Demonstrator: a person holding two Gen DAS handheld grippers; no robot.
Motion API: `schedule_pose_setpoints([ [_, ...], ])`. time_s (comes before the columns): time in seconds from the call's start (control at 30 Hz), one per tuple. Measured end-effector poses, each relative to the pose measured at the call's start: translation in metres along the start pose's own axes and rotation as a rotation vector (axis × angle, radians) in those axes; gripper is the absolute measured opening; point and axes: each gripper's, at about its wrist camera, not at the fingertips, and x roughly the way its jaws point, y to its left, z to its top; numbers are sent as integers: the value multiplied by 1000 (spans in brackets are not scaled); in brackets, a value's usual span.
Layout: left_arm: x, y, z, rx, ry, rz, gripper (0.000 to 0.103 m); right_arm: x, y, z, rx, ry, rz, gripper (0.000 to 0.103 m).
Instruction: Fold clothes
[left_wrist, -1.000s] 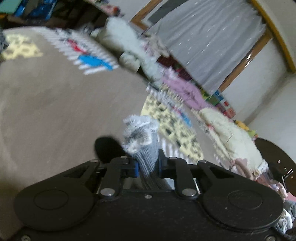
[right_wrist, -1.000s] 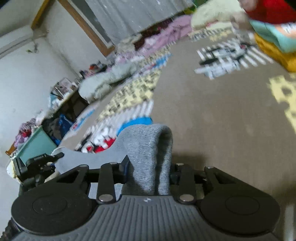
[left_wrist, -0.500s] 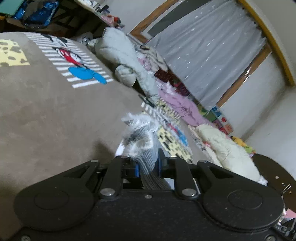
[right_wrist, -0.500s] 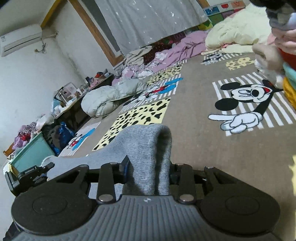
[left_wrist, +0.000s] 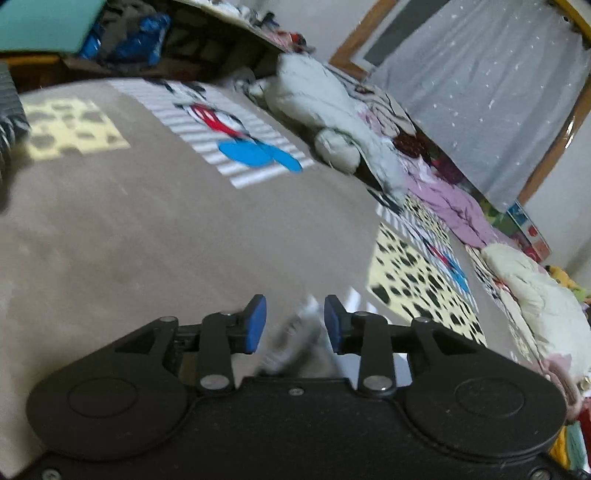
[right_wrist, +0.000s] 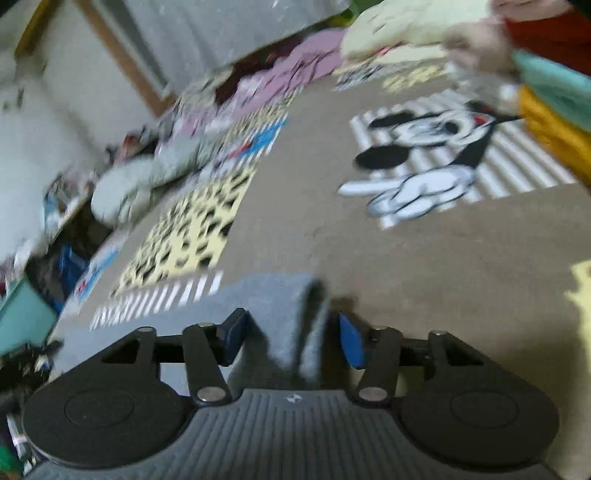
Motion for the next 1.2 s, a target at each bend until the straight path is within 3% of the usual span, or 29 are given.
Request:
schedule_pose_setpoints([
  [0.17, -3, -2, 3, 17, 15, -67, 32, -9, -6, 3, -37, -14, -9, 59],
  [0.3, 6, -22, 2, 109, 82, -127, 32, -6, -1, 7, -84, 3, 8, 59],
  [0.47, 16, -52, -4, 351, 88, -60, 32, 5, 11, 17, -195, 59, 17, 59],
  [0.57, 24, -56, -5, 412, 109, -62, 32, 14, 20, 22, -260, 86, 22, 59],
  [0.73, 38, -56, -9, 457, 139, -28, 30, 23, 32, 23, -335, 129, 27, 60],
  [0.87, 47, -58, -12, 471, 163, -5, 29, 24, 35, 24, -377, 143, 28, 51],
  [0.9, 48, -59, -12, 474, 164, -2, 27, 24, 35, 24, -384, 143, 31, 48],
  [0.97, 47, -59, -12, 477, 156, 4, 12, 24, 38, 23, -401, 143, 34, 46],
  [1.2, 29, -63, -5, 516, 86, -54, 5, 20, 52, 17, -489, 113, 12, 33],
])
